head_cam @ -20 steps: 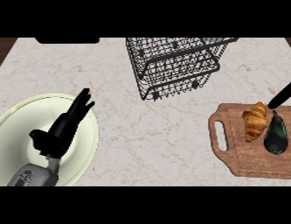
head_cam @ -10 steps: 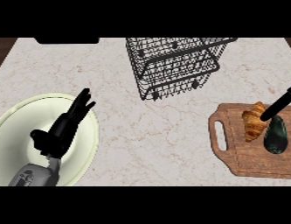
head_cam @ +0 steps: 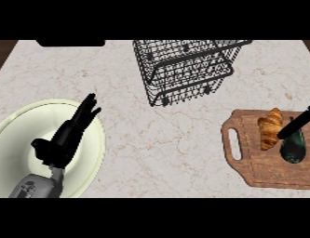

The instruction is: Pick the eggplant from the cutting board and place it in the tiered basket

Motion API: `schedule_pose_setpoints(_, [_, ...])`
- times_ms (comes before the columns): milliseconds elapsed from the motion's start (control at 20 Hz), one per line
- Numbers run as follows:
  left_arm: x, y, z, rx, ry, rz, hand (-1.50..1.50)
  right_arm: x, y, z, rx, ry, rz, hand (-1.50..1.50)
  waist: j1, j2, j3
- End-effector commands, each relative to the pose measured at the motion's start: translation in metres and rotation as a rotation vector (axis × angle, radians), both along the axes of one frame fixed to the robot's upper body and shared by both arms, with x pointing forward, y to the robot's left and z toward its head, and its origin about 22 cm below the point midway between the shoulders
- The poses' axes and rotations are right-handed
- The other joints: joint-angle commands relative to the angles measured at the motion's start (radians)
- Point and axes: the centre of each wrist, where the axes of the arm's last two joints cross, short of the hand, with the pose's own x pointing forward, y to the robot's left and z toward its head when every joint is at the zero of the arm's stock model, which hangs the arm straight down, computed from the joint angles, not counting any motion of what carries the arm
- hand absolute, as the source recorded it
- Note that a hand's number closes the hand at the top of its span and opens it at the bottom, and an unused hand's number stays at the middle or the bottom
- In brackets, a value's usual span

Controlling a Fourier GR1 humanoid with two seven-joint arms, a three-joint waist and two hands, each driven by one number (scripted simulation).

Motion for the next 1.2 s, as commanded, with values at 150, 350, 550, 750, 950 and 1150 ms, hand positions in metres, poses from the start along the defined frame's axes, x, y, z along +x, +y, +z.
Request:
schedule_pose_setpoints(150, [0.013,0.009,-0.012,-0.014,0.051,0.021,0.0,-0.014,0.013,-0.024,-0.004,0.11,-0.087,-1.5,-0.002,0.009,-0.007])
schedule_pose_setpoints(350, [-0.005,0.023,-0.011,0.025,0.044,0.029,0.0,-0.021,0.023,-0.038,-0.002,0.123,-0.091,-1.5,0.009,0.008,-0.006])
schedule_pose_setpoints(550, [-0.006,-0.001,-0.023,0.003,0.032,0.005,0.0,-0.028,0.017,-0.048,0.013,0.035,-0.101,1.5,0.01,0.01,-0.006])
schedule_pose_setpoints(750, [-0.005,0.012,-0.02,-0.003,0.046,0.016,0.0,-0.026,0.019,-0.029,-0.038,-0.111,-0.051,1.5,0.009,0.009,-0.006])
schedule_pose_setpoints(950, [0.002,0.001,-0.018,-0.006,0.046,0.004,0.0,-0.027,0.028,-0.042,-0.052,-0.132,-0.042,1.5,0.009,0.009,-0.006])
schedule_pose_setpoints(1150, [-0.016,-0.012,-0.023,-0.002,0.036,0.008,0.0,-0.033,0.014,-0.045,-0.061,-0.119,-0.028,1.5,0.01,0.009,-0.005])
